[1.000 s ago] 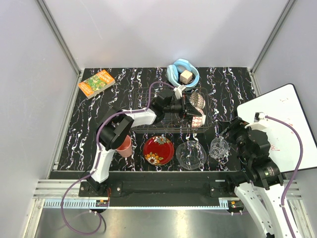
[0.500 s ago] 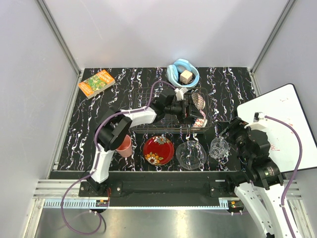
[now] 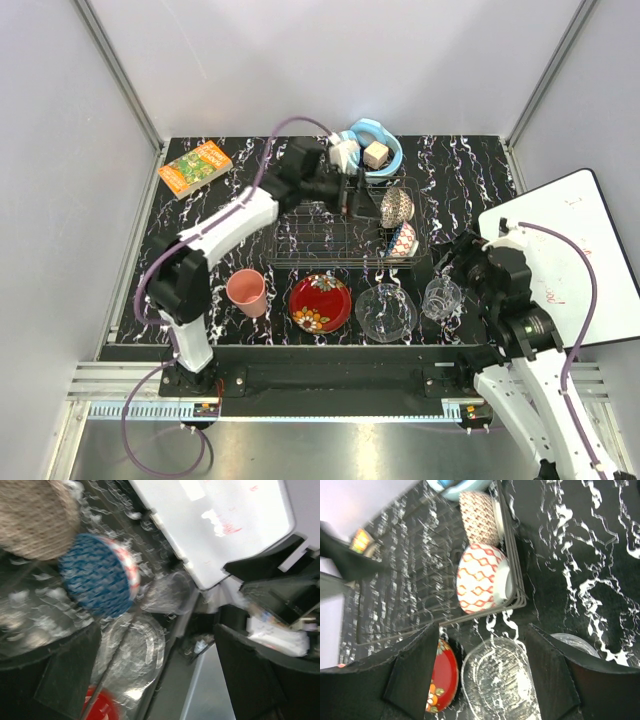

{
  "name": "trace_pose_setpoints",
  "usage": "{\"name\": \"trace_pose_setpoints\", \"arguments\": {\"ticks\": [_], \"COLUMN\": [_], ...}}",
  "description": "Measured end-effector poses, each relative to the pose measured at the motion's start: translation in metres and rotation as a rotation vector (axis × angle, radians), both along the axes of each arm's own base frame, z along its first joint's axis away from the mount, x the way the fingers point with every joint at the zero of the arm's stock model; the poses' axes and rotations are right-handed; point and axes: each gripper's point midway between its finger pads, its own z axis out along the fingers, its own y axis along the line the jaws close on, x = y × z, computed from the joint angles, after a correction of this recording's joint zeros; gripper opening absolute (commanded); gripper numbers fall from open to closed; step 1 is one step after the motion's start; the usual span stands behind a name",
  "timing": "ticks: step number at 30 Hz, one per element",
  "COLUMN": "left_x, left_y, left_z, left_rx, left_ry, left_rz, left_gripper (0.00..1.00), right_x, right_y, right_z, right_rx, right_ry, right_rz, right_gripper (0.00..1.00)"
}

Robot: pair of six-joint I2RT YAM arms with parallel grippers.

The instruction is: Load the mixed dishes into the dish rack

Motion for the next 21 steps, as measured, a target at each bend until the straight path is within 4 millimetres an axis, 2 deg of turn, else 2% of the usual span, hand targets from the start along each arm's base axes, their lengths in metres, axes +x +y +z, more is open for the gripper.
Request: {"name": "trace_pose_setpoints", "arguments": {"ticks": [4,6,8,11,14,16,17,21], "left_x": [0.032,0.036,0.032,0.009,-0.011,-0.021,-0.03,-0.052], "left_y": [0.064,0.106,0.134,0.192,0.247,0.275,0.286,0.296], "left_z": [0.009,0.009,0.015,0.026,0.036,0.035,0.032,0.012], "left_rx": [0.194,0.358,0.467,0.635,0.707,0.746,0.765,0.806], "left_ry": [-0.231,-0.385,-0.494,-0.623,-0.676,-0.682,-0.68,-0.654], "left_rz": [0.081,0.118,0.148,0.22,0.311,0.365,0.372,0.319], "left_gripper": [0.99,0.99,0.99,0.99,0.99,0.97,0.96,0.87], "right_x": [0.006,0.006,0.005,0.002,-0.001,-0.003,-0.005,-0.006], "right_y": [0.005,0.009,0.013,0.021,0.029,0.033,0.035,0.042], "right_z": [-0.016,-0.02,-0.022,-0.022,-0.022,-0.024,-0.026,-0.029], "right_rx": [-0.019,-0.025,-0.027,-0.024,-0.013,-0.01,-0.009,-0.003], "right_ry": [0.07,0.088,0.094,0.096,0.094,0.101,0.106,0.118], "right_rz": [0.021,0.048,0.077,0.13,0.178,0.199,0.211,0.245], "right_gripper": [0.77,0.77,0.77,0.76,0.76,0.76,0.76,0.76]}}
